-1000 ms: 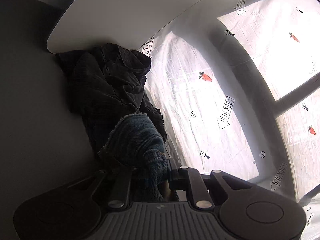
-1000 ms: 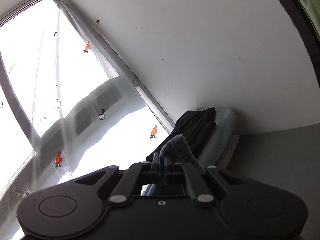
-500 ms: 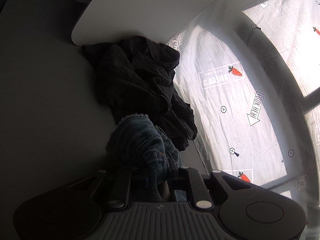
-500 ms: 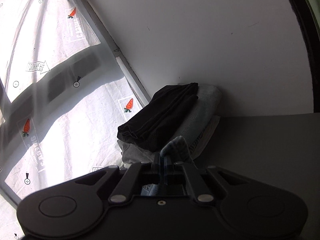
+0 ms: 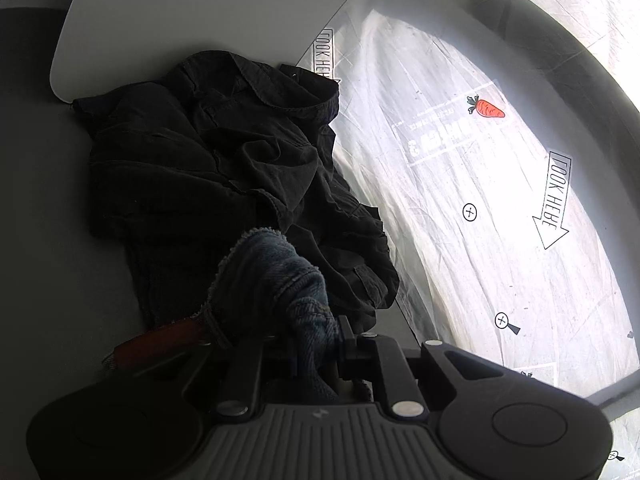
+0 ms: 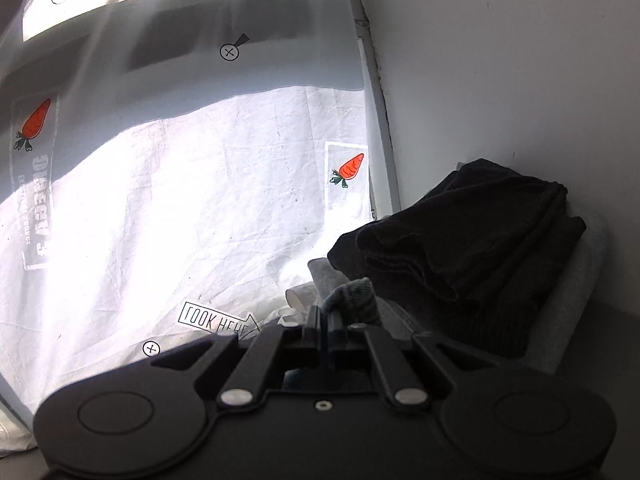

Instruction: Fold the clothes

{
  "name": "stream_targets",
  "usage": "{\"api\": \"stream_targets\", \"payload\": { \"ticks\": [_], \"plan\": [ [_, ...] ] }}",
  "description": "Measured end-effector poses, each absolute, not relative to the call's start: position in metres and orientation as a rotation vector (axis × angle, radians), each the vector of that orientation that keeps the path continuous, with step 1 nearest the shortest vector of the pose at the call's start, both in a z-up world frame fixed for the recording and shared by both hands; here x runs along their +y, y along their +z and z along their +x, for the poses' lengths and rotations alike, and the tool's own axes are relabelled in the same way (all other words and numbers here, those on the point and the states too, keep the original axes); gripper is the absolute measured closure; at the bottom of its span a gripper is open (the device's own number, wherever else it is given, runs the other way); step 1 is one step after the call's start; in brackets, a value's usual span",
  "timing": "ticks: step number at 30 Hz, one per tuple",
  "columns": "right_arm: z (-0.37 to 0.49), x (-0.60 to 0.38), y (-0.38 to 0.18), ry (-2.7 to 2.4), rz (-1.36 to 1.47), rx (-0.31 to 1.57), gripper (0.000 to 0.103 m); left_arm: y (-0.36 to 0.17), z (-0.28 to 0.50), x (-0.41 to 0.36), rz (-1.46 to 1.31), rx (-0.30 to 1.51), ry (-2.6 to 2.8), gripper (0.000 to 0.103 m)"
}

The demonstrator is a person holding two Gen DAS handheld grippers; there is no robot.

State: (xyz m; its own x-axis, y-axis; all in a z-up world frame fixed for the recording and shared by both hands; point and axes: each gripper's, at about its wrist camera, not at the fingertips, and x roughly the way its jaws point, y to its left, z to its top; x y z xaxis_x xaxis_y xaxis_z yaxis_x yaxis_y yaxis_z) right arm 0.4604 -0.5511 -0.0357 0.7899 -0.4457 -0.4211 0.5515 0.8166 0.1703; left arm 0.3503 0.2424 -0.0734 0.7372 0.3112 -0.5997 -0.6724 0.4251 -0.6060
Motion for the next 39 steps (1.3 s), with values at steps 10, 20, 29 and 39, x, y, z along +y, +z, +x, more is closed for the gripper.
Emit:
{"api": "stream_targets", "payload": {
  "ticks": [10,20,29,39],
  "plan": [
    [0.579,-0.516,-0.118,-0.502,0.077,0.623,0.095,-0.110,0.429,0.236,-0.720,0.575,0.687,0.070],
    [0.519,-0.484,-0.127,-0.460,0.080,0.676,0.059,-0.067,0.409,0.174,-0.459,0.531,0.574,0.040],
    [0.420,-0.503,-0.153,-0.545,0.385,0.714,0.057,-0.111,0.404,0.082,-0.351,0.781,0.305,0.021],
    [0.419,-0.532,-0.174,-0.593,0.554,0.643,0.065,-0.176,0.425,0.054,-0.158,1.000,0.359,0.000]
  ]
}}
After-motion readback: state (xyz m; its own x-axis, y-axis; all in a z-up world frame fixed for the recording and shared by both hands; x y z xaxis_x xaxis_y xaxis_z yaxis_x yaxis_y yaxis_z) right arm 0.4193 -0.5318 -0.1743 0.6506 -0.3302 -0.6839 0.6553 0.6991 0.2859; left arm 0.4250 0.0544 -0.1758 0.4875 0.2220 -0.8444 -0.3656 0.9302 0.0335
